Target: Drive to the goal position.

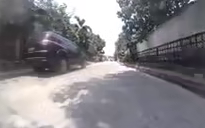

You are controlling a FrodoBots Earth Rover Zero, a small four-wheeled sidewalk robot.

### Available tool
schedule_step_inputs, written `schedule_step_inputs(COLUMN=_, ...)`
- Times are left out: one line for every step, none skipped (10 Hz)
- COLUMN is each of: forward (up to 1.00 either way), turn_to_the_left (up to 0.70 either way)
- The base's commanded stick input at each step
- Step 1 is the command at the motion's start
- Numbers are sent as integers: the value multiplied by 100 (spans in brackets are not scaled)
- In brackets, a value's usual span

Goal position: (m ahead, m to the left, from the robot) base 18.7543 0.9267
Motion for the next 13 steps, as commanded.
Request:
schedule_step_inputs(forward=85, turn_to_the_left=0)
schedule_step_inputs(forward=85, turn_to_the_left=0)
schedule_step_inputs(forward=85, turn_to_the_left=0)
schedule_step_inputs(forward=85, turn_to_the_left=0)
schedule_step_inputs(forward=85, turn_to_the_left=-10)
schedule_step_inputs(forward=85, turn_to_the_left=-28)
schedule_step_inputs(forward=85, turn_to_the_left=-34)
schedule_step_inputs(forward=85, turn_to_the_left=-34)
schedule_step_inputs(forward=85, turn_to_the_left=-34)
schedule_step_inputs(forward=85, turn_to_the_left=-23)
schedule_step_inputs(forward=85, turn_to_the_left=0)
schedule_step_inputs(forward=85, turn_to_the_left=0)
schedule_step_inputs(forward=85, turn_to_the_left=0)
